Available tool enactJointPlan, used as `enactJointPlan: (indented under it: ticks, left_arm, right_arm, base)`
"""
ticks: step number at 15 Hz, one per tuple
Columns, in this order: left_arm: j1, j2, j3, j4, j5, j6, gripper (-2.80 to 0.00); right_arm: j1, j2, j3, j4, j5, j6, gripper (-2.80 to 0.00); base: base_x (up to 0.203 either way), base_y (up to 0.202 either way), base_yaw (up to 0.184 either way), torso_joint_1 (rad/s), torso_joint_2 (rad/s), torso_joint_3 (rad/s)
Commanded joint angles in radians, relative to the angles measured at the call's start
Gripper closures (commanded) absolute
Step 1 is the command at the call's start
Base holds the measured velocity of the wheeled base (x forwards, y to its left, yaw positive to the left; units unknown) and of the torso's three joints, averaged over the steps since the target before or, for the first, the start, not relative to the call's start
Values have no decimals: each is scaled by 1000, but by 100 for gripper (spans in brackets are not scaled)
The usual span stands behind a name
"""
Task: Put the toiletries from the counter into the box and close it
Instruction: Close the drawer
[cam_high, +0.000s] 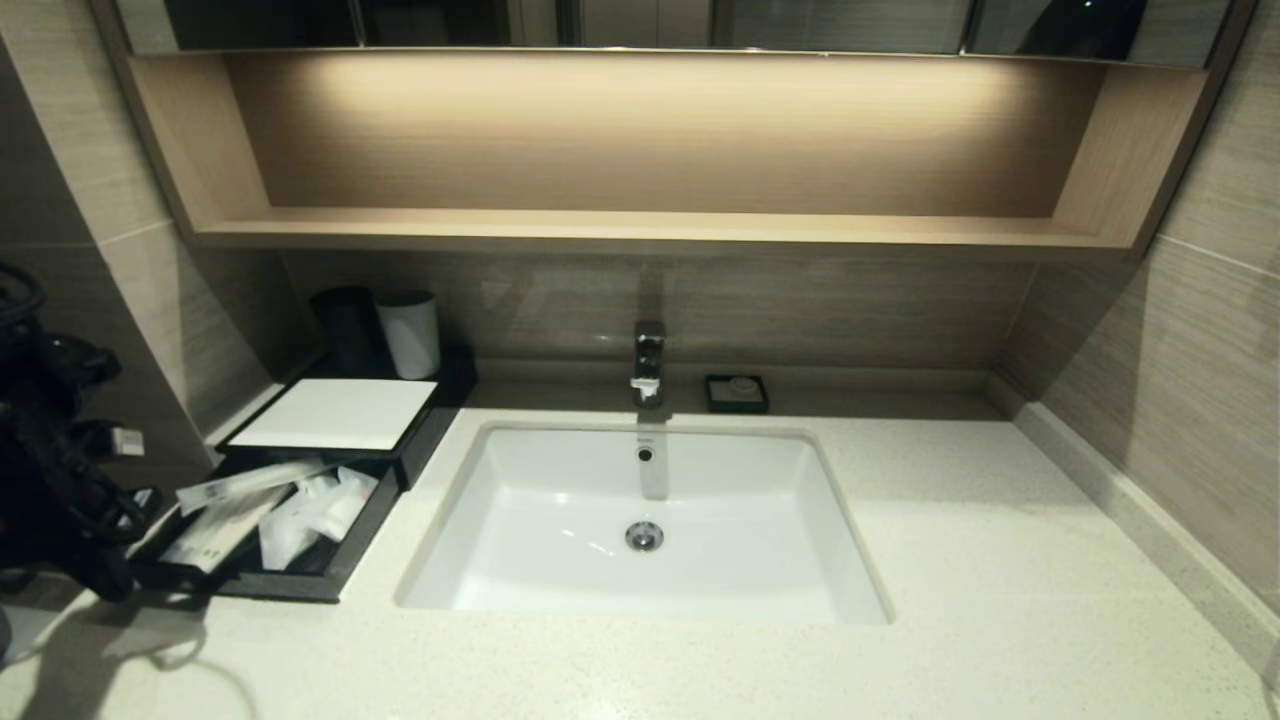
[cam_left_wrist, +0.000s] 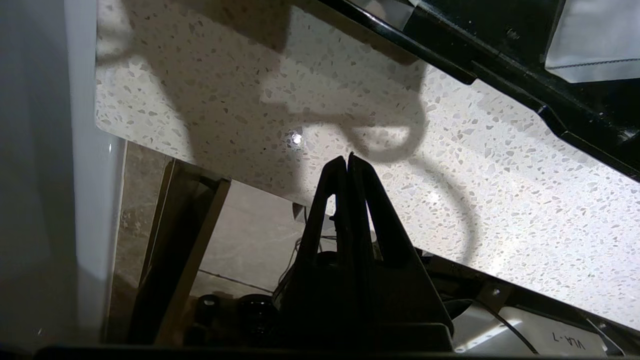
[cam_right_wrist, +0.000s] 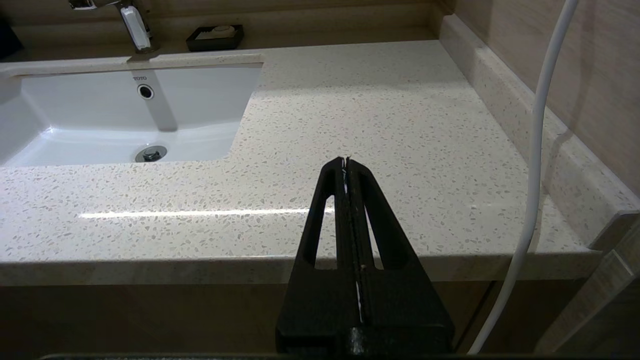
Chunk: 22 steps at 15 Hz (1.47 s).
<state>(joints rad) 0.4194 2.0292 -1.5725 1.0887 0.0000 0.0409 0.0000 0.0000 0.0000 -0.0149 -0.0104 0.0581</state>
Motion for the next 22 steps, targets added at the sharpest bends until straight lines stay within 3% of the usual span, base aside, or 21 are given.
enactJointPlan:
  ticks: [1, 12, 16, 22]
  left_arm:
    - [0, 17, 6, 5, 1, 2, 0]
    - [-4, 112, 2, -145, 5, -3, 0]
    - [-8, 118, -1, -201, -64, -3, 0]
    - [-13, 132, -29, -266, -67, -6, 0]
  right_arm:
    - [0, 2, 0, 0, 0, 0, 0]
    - [0, 1, 0, 0, 0, 0, 0]
    - [2, 2, 0, 0, 0, 0, 0]
    - [2, 0, 0, 0, 0, 0, 0]
  base:
    - [0, 0, 0, 0, 0, 0]
    - [0, 0, 0, 0, 0, 0]
    - [0, 0, 0, 0, 0, 0]
    - [0, 0, 0, 0, 0, 0]
